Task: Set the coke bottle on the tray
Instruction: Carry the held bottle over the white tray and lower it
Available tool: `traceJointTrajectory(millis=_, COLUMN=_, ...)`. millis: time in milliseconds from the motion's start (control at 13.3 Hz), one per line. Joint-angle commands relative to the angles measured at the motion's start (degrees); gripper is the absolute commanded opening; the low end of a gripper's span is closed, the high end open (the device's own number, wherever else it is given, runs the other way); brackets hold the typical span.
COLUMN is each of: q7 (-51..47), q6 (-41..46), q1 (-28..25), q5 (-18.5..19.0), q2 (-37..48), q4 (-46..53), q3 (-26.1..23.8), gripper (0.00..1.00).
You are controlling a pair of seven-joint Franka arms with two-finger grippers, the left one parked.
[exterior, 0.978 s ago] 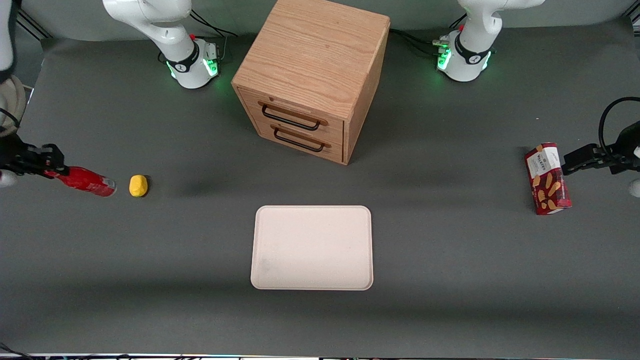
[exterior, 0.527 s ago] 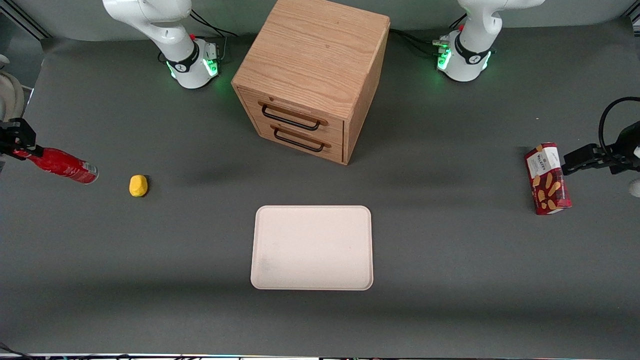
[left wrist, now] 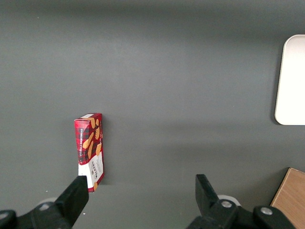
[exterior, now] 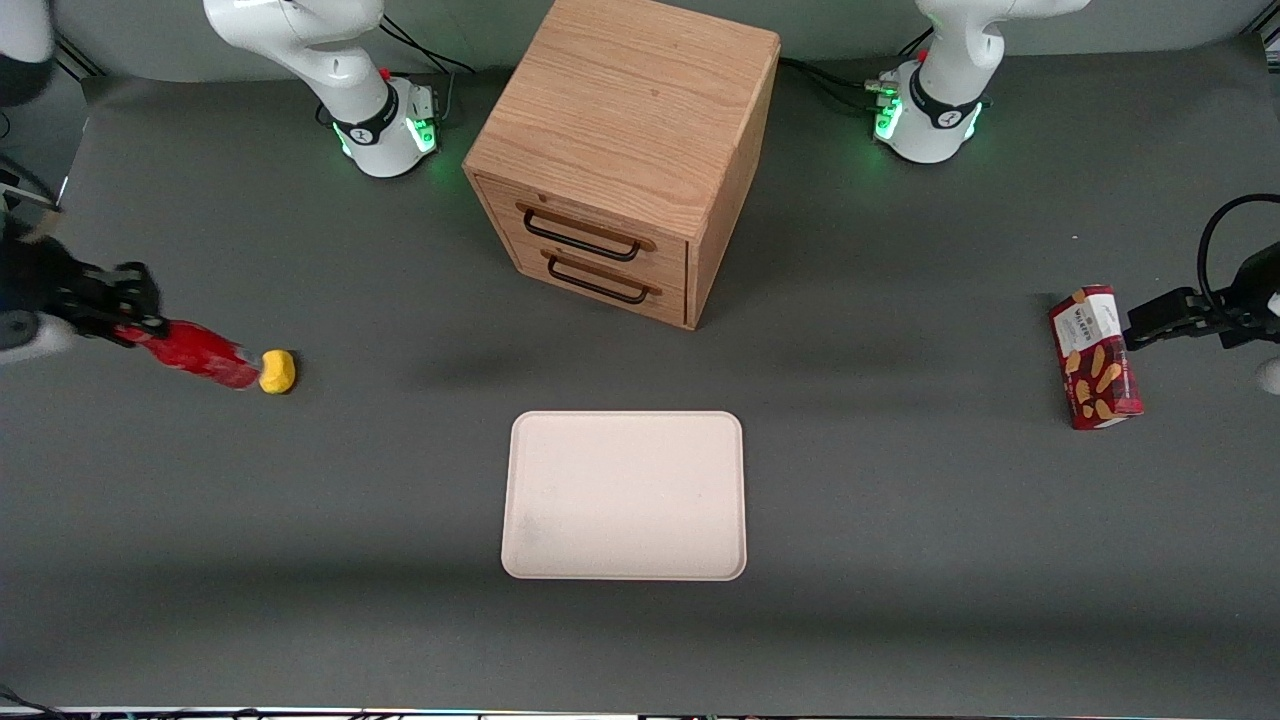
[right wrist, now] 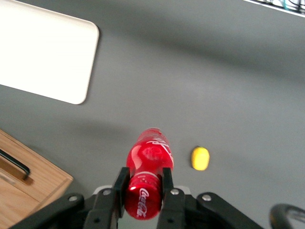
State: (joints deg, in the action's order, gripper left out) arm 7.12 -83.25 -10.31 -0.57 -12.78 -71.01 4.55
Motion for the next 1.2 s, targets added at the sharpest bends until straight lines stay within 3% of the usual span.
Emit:
traceJointTrajectory(millis=0, q7=-9.4, q6=2.4, q1=-6.0, q5=0.2, q2=-6.0, q4=9.1, q3=0.6, gripper=0.00)
traceJointTrajectory(millis=452, q7=-31.3, q6=2.7, q1=-18.1, q5=-0.5, q2=-14.8, q4=18.1, q3=0.7, gripper=0.00)
traceJointTrajectory(millis=1129, q7=-34.3, q6=-6.9, q1=-19.5, q5=-1.8, q2=-20.2, q4=18.6, q3=0.6, gripper=0.00)
